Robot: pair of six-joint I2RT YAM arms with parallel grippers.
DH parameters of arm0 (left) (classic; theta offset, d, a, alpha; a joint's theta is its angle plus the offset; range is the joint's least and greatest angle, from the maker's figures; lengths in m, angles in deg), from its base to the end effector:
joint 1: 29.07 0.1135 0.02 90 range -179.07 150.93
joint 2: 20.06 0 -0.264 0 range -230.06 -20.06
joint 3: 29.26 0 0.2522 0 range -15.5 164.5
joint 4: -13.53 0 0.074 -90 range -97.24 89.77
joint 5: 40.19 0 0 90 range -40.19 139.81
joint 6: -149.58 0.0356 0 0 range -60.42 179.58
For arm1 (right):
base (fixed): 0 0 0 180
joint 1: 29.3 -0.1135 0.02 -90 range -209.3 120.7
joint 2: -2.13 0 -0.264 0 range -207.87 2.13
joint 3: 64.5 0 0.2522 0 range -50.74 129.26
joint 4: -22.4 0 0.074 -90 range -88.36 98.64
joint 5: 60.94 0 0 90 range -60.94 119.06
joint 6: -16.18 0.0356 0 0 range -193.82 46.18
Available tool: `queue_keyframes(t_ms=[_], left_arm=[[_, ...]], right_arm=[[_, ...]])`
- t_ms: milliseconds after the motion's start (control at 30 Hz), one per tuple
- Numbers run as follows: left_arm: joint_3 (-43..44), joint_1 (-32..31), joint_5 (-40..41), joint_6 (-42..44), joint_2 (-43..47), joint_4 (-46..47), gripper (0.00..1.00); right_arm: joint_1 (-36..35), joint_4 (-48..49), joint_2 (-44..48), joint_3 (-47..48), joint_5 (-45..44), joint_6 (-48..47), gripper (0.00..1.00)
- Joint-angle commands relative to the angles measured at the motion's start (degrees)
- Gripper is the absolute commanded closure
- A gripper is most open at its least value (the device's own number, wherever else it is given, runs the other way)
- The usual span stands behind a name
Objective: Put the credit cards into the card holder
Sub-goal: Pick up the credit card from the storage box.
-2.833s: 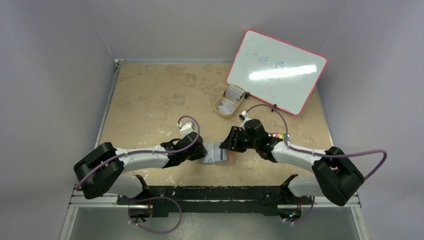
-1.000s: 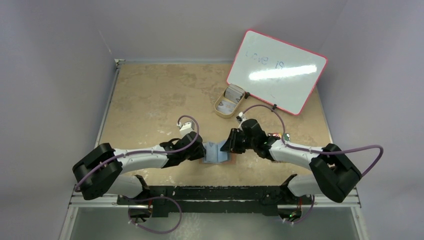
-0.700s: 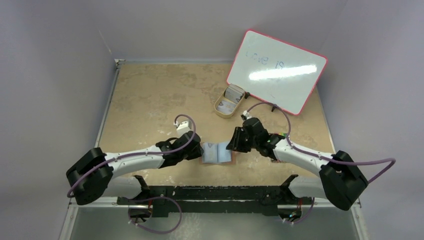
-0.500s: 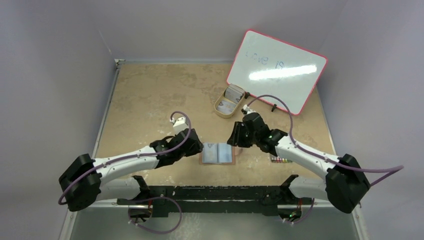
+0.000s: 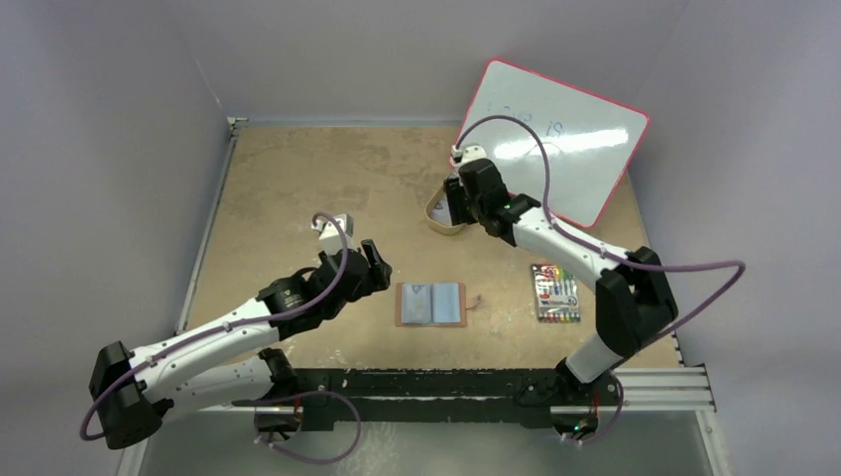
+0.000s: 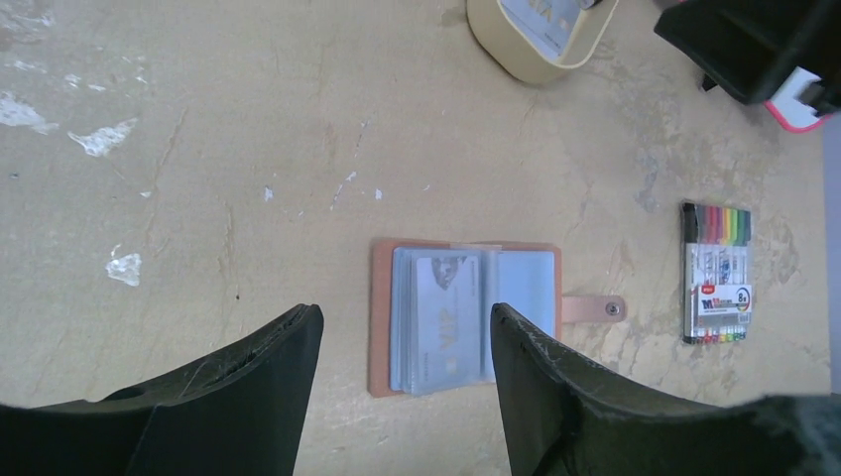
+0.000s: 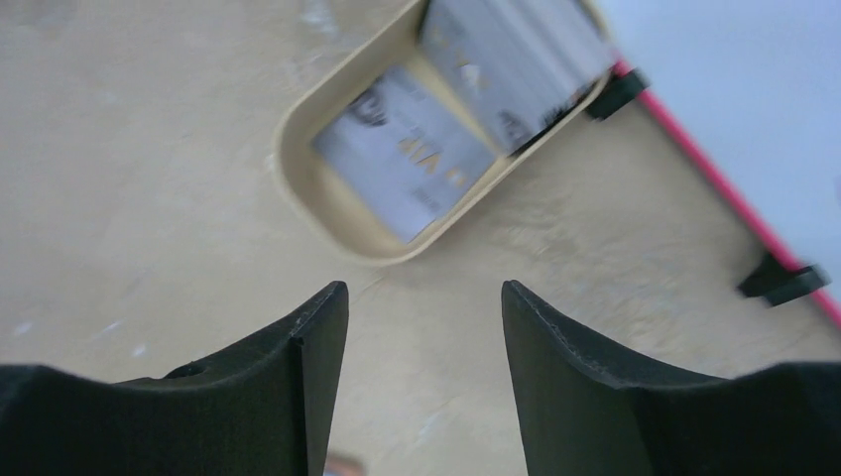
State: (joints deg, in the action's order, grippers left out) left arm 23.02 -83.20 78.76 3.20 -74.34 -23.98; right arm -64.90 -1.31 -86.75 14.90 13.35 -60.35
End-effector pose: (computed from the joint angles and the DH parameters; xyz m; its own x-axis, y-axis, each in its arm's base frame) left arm 0.1306 -0.1512 0.2521 -0.6147 -0.3935 -0.6836 -0.0390 0.8808 -0.4720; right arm 0.2936 0.1984 0.2766 -0.5205 -0.0968 -0.8484 -0.2621 0.9637 0.0508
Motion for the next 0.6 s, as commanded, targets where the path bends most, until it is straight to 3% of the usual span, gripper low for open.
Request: queue_keyframes(t_ms=[0,233,567], left_arm=[[2.83,0.13,3.33,3.43,3.94,-3.92,0.37],[2.0,0.13,4.99,3.88,9.12,-7.34,0.37],[1.73,0.09,6.11,3.65,13.54,-10.33,0.37]], right_arm=[[4.08,3.66,-5.64,6.15,-5.75,-14.53,0.38],[5.35,5.45,-16.23,13.75,-8.54,-25.77,0.36],[5.95,4.58,-26.19,22.36,-7.63,-29.48,0.35]])
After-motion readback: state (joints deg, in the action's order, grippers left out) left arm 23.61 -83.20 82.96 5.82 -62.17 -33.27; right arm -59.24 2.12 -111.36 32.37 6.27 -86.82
